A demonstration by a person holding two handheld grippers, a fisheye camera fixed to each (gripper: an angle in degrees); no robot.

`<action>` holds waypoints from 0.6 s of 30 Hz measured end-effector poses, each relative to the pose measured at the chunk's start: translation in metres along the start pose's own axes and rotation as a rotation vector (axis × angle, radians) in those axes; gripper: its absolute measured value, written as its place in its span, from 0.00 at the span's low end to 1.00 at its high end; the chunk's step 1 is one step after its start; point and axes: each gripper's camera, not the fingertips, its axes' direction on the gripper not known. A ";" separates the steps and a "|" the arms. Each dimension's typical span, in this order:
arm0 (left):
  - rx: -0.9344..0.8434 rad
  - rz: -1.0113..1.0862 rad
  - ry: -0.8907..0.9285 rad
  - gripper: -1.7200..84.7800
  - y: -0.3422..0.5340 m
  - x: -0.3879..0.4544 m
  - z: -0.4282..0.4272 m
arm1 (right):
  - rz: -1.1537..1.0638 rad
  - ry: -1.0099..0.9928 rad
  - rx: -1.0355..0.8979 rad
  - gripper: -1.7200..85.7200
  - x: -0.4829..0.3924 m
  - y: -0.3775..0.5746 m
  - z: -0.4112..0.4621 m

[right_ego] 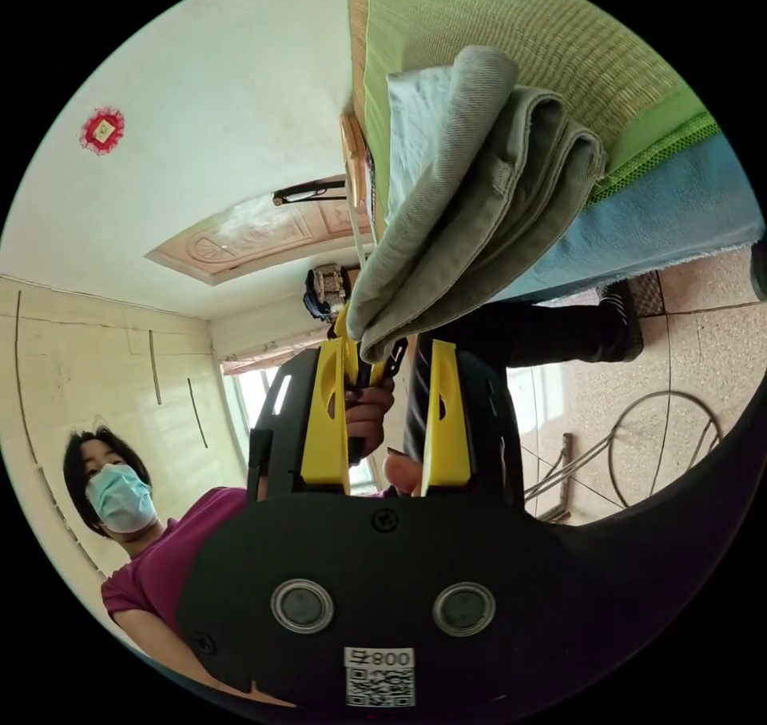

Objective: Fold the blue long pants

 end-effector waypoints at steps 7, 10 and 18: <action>-0.003 -0.043 0.051 0.12 0.027 -0.019 0.017 | 0.023 -0.048 0.100 0.19 0.021 0.002 -0.026; -0.005 -0.053 0.055 0.12 0.031 -0.027 0.020 | 0.027 -0.073 0.111 0.19 0.027 0.002 -0.030; -0.064 -0.046 0.030 0.12 0.032 -0.042 0.032 | 0.053 -0.068 0.138 0.15 0.043 -0.020 -0.036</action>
